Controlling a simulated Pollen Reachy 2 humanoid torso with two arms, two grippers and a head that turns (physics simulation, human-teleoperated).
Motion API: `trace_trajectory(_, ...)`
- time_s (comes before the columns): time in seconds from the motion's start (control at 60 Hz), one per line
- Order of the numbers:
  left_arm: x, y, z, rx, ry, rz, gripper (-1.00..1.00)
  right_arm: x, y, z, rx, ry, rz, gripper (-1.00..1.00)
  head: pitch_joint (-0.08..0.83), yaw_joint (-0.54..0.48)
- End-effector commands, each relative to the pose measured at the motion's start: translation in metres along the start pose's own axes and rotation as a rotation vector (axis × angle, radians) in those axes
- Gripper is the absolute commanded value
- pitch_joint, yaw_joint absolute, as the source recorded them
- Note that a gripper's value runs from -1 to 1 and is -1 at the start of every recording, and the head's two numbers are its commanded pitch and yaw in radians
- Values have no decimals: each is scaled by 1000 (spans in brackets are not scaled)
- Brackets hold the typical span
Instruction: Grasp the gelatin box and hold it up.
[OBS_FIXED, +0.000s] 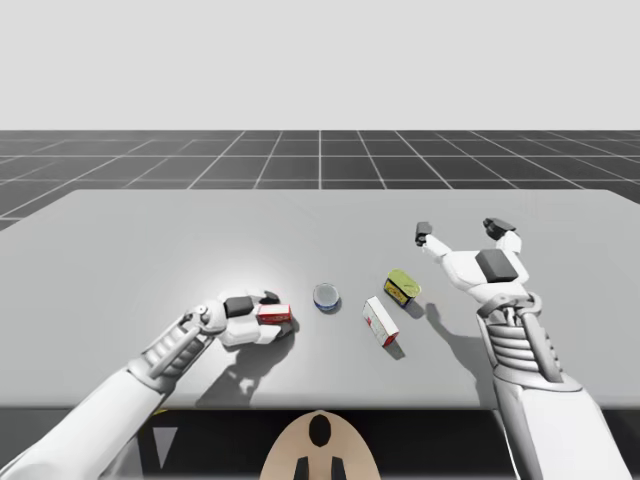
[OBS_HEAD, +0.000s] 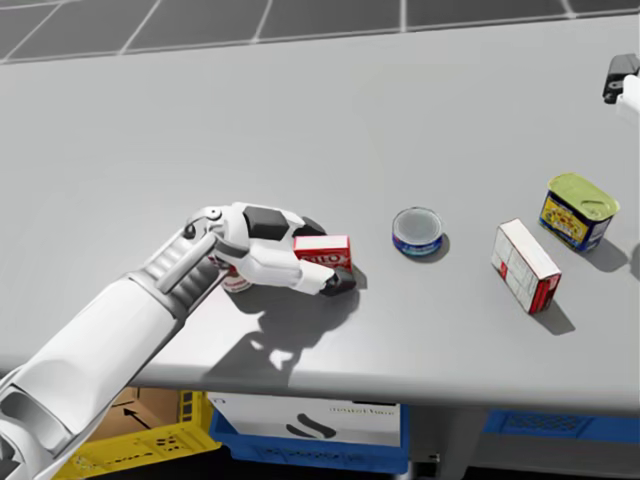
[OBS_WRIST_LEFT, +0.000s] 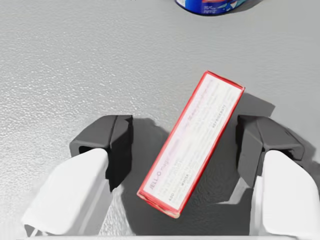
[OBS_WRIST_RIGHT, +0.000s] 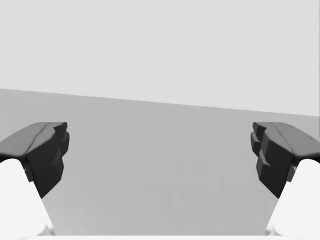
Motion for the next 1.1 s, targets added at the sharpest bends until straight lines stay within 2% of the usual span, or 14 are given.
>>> trace_trajectory(0.017, -12, -5, -4, -79, 88, -42, 1000, 1, -1, 0, -2, -2, -1, -1000, 705, 182)
trace_trajectory(0.317, -14, -14, 1, -77, 89, -91, 1000, 0, -1, 0, -6, -2, 2, -1000, 650, 199)
trace_trajectory(0.383, -14, -14, 2, -75, 86, -99, 1000, 0, -1, 0, -7, -2, 3, -1000, 601, 205)
trace_trajectory(0.567, -14, -15, 3, -72, 84, -108, 1000, -2, -3, -3, -11, -3, 6, -1000, 393, 201)
trace_trajectory(0.683, -13, -16, 3, -72, 82, -110, 1000, -2, -4, -5, -12, -4, 8, -1000, 305, 190)
trace_trajectory(0.783, -11, -16, 5, -69, 77, -117, 1000, -2, -5, -5, -7, 7, 13, -1000, 277, 189)
trace_trajectory(0.9, 2, -13, 19, -36, 28, -114, 1000, -3, -6, -6, -4, 14, 7, -1000, 271, 193)
trace_trajectory(0.95, 11, -11, 29, -17, 1, -118, 1000, -2, -7, -6, 8, 28, -9, -1000, 272, 195)
trace_trajectory(0.967, 16, -9, 35, -2, -16, -121, 1000, -2, -7, -6, 6, 31, -7, -1000, 272, 196)
trace_trajectory(0.983, 18, -9, 38, 2, -22, -122, 1000, -4, -5, -5, -18, 22, 31, -1000, 272, 196)
trace_trajectory(1.0, 20, -9, 40, 7, -26, -123, 1000, -3, -7, -5, -10, 23, 49, -1000, 273, 197)
trace_trajectory(1.033, 27, -7, 49, 26, -47, -130, 1000, -3, -8, -5, 10, 33, 20, -1000, 273, 199)
trace_trajectory(1.1, 35, -5, 62, 50, -77, -141, 1000, -3, -10, -5, 12, 32, 27, -1000, 275, 203)
